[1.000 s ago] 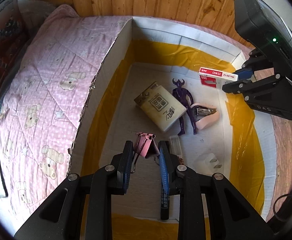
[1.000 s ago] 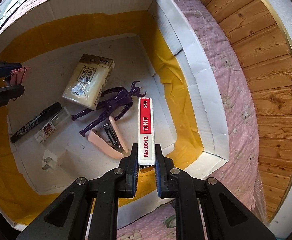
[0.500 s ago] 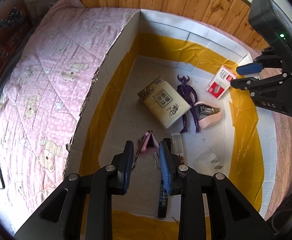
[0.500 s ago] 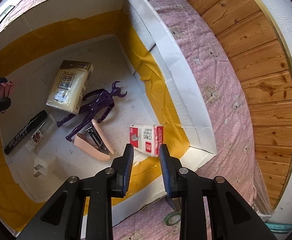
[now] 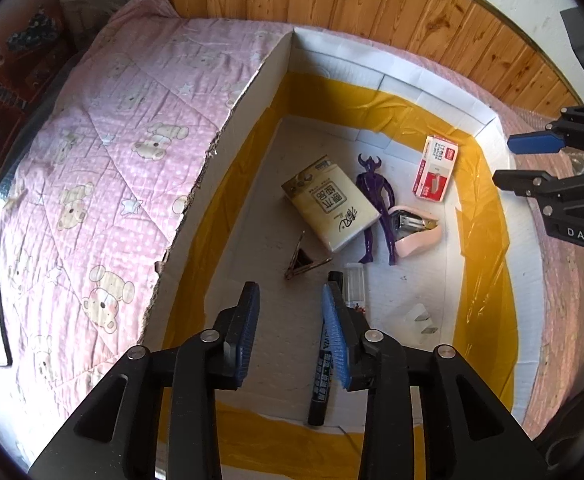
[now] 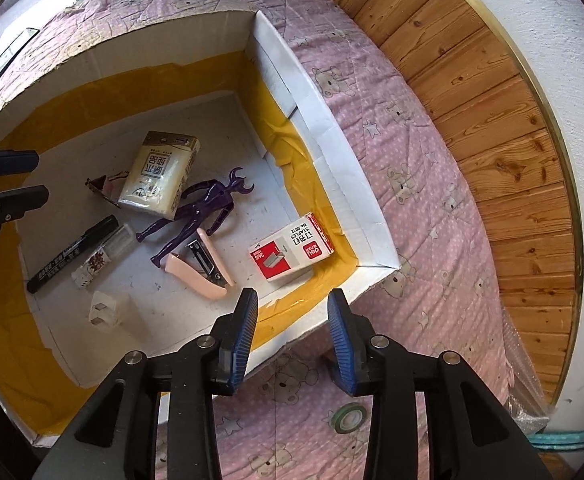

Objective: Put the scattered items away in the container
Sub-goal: 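Withdraw both open tools from the box toward the gold tin and tape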

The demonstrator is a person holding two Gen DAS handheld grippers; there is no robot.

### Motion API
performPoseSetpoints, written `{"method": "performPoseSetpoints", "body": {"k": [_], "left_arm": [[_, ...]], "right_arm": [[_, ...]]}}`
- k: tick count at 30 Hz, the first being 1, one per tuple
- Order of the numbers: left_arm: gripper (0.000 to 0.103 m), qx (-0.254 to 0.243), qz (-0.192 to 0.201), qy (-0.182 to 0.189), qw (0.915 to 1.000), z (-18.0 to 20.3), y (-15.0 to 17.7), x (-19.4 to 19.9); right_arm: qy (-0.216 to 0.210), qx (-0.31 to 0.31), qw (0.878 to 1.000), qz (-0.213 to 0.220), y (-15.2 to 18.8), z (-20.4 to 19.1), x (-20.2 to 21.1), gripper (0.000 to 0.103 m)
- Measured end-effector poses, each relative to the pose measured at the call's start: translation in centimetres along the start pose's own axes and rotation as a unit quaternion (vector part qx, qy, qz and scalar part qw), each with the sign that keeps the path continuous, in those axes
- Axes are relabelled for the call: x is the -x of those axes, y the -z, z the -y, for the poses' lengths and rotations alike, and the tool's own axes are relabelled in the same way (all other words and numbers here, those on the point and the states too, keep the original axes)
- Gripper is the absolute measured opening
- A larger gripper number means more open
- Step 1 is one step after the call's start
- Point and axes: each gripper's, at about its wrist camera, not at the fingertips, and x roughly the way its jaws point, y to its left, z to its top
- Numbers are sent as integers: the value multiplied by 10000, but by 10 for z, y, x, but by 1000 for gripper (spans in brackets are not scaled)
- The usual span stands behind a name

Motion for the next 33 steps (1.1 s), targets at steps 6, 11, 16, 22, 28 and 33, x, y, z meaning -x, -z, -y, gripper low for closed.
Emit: {"method": "performPoseSetpoints", "body": {"k": [6,11,16,22,28,33], "left_arm": [[46,-51,367,-245,9990,2,2,19],[46,-67,705,-222,9972,6,6,38],[47,-175,1046,-133,9943,16,13,55],[47,-175,1541,82,9879,25,25,79],[47,-247,2164,184,9758,37,48,111],[47,-399,2732,530,9597,51,67,137]], "right_arm": [[-139,-269,9994,153,16,1,20,41],[-437,-699,9949,578,34,7,41,42],[-773,-1151,9831,1198,57,7,69,49],[-1120,-1520,9600,2066,91,-2,104,50],[-1268,-1837,9301,2917,136,-13,128,51],[-1228,-2081,9032,3546,180,-18,132,57]]}}
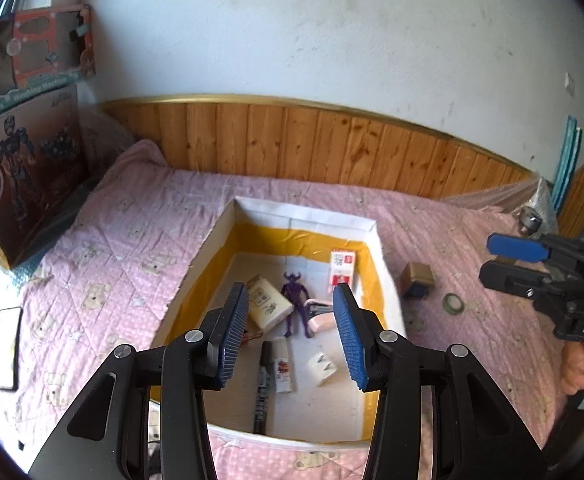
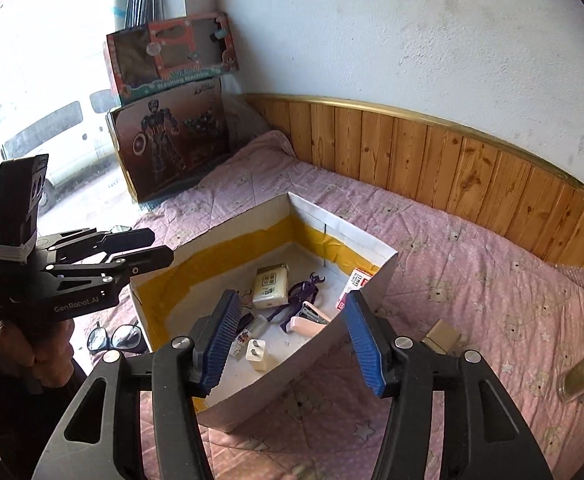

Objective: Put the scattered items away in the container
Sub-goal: 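Withdraw both open tools from the box toward the gold tin and tape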

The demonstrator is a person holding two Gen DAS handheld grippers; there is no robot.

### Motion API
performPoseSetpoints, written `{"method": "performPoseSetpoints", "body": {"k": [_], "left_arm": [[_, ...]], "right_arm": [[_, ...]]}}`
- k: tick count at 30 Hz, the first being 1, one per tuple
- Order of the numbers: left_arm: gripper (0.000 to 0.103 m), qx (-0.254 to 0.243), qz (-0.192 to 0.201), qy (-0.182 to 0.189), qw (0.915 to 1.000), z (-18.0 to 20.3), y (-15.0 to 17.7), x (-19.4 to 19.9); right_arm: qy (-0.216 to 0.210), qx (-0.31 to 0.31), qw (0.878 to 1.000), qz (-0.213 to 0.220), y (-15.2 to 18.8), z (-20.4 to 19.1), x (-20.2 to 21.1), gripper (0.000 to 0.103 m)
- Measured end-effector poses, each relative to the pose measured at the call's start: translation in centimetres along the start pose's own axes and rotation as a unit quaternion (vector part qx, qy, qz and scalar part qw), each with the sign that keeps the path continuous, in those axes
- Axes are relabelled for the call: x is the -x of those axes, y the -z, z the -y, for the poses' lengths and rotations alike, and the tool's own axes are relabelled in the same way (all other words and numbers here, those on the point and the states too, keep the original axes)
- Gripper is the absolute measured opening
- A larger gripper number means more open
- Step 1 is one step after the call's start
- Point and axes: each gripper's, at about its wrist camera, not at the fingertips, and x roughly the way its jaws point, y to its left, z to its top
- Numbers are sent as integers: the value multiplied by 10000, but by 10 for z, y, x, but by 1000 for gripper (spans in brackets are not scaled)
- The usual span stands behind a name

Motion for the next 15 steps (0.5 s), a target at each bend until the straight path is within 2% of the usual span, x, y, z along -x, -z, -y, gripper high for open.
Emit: {"method": "performPoseSetpoints", "body": {"k": [3,7,11,15], "left_arm": [[49,2,139,469,9988,14,3,5],[50,-373,205,915,9949,48,13,5],[50,-745,114,1105,9910,85,23,-3],[50,-828,-213,1257,9884,111,34,-20]], "right_arm": [[-15,-203,9996,174,22,13,11,59],[109,-587,9979,243,52,36,19,59],[313,-1151,9927,190,83,69,17,60],[605,-1530,9864,8,108,99,7,60]]}}
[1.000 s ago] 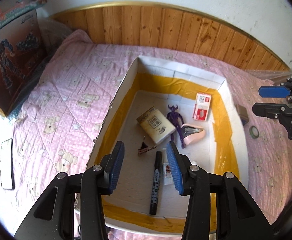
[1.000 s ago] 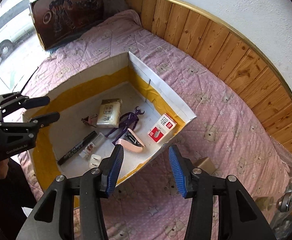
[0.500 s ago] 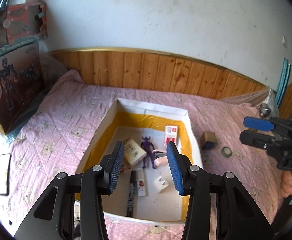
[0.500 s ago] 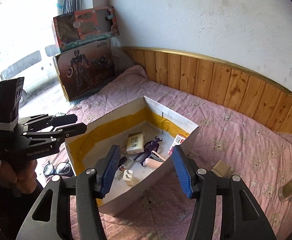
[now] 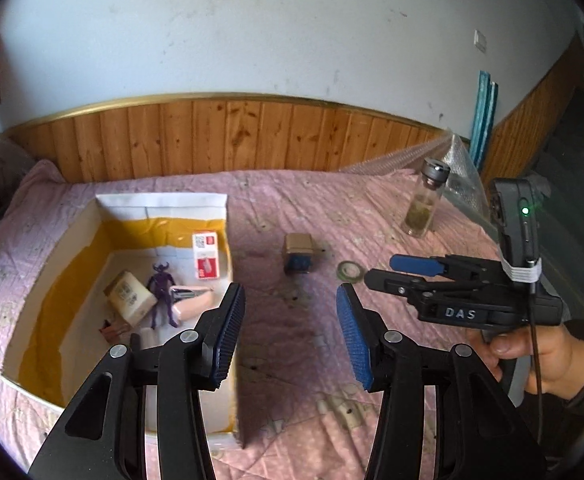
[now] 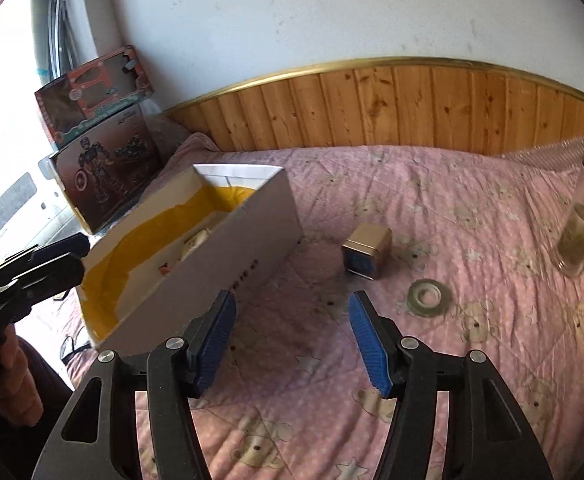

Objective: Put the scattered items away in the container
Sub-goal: 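Withdraw both open tools from the box toward the gold tin and tape, then grasp the gold square tin with the left tool while the right tool grasps the green tape roll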

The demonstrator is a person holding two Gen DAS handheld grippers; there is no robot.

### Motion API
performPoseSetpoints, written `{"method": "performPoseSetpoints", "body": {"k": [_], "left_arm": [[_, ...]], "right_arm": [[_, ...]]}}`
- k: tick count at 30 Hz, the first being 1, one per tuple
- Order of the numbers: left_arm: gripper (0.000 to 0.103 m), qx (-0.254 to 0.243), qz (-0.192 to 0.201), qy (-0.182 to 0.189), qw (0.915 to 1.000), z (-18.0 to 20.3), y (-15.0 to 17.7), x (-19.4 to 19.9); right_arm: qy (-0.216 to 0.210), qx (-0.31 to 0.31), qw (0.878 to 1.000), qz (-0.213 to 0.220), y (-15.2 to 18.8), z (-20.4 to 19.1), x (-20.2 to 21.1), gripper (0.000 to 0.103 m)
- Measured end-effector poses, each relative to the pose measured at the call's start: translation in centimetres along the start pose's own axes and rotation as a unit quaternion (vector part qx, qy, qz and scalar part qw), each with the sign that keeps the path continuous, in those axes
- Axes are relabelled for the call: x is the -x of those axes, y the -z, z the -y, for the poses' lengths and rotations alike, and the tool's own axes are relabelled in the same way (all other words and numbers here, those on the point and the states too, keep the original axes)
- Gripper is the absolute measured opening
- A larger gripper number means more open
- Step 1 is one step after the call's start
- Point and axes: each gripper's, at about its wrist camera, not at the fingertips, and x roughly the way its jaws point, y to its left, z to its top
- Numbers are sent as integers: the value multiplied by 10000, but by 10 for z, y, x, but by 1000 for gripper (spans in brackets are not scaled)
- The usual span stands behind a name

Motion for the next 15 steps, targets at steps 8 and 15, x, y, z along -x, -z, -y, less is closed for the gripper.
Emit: {"method": "performPoseSetpoints", "body": {"k": [8,15], "left_arm": [[52,106,-608,321,9976,35,-5,-64],[58,1052,-1108,365,9876,22,-29,-150]], "right_arm": [[745,-486,9957,-243,7,59,-40,67],[990,-306,9937,-427,7,89,-82,71]]}}
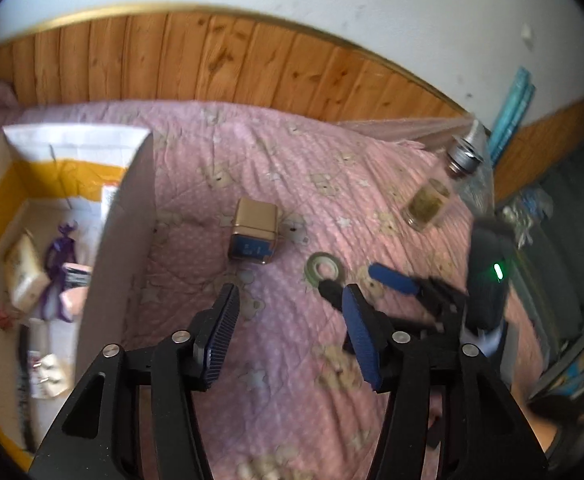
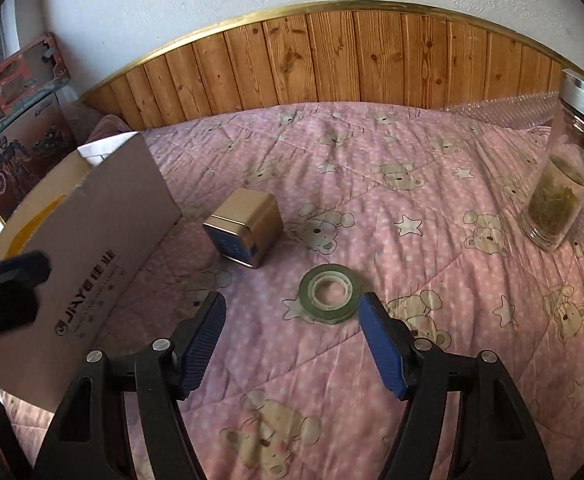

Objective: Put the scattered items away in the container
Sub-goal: 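Grasp the gold square tin with the left tool while the right tool grasps the green tape roll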

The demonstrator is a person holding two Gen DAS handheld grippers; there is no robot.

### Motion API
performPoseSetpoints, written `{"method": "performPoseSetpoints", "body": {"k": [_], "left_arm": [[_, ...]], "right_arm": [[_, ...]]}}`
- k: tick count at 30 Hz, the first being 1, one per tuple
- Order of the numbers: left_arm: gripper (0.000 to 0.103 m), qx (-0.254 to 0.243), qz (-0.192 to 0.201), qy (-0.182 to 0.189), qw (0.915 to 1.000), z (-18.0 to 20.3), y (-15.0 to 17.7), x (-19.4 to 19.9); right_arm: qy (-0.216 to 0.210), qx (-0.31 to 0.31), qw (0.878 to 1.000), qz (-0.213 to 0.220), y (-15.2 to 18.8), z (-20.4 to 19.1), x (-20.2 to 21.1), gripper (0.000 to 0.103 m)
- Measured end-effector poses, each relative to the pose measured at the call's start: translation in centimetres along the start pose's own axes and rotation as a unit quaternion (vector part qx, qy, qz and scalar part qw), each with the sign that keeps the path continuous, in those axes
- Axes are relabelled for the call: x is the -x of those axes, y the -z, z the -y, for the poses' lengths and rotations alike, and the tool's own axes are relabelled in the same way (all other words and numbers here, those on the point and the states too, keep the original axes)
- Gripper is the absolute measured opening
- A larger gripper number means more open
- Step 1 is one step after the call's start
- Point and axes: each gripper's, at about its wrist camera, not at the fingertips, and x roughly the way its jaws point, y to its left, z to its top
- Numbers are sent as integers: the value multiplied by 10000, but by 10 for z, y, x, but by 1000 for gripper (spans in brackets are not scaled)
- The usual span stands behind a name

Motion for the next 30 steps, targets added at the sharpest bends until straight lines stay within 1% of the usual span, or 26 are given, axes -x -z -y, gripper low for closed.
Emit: {"method": "performPoseSetpoints", "body": {"k": [1,3,5,9,10,13,18,20,22,24,26,30], "left_arm": [[58,240,-118,61,9996,-5,-7,-17],[58,516,-226,23,9984,-10,-14,-38],[58,671,-282,-128,9973,-14,-20,-59],[58,520,-400,-485,9967,-15,-29,-92],[58,463,-401,-528,9967,-15,-30,-96],[58,292,-455,-639,9965,-17,-35,-111],[58,300,-517,-648,9961,-23,-42,-131],[59,258,-567,-721,9955,-23,-42,-140],[58,285,-600,-749,9950,-25,-42,-149],[56,306,-622,-727,9949,-26,-42,-154],[55,214,-590,-818,9947,-23,-42,-154],[54,192,-601,-805,9948,-21,-40,-151]], "right_arm": [[3,-6,10000,-19,0,3,-4,72],[32,-55,9999,-98,0,9,-14,72],[52,-108,9998,-156,0,14,-23,72],[63,-105,9998,-161,-4,18,-33,72],[54,-87,9998,-153,-5,17,-35,72],[12,-55,9999,-159,-8,15,-42,72],[-5,-84,9997,-236,-9,12,-55,72],[-2,-104,9995,-302,-9,13,-59,72],[18,-134,9993,-345,-10,14,-62,67],[147,-129,9991,-363,-9,15,-62,50],[157,-165,9990,-393,-10,16,-61,50],[123,-251,9985,-471,-12,16,-59,49]]}}
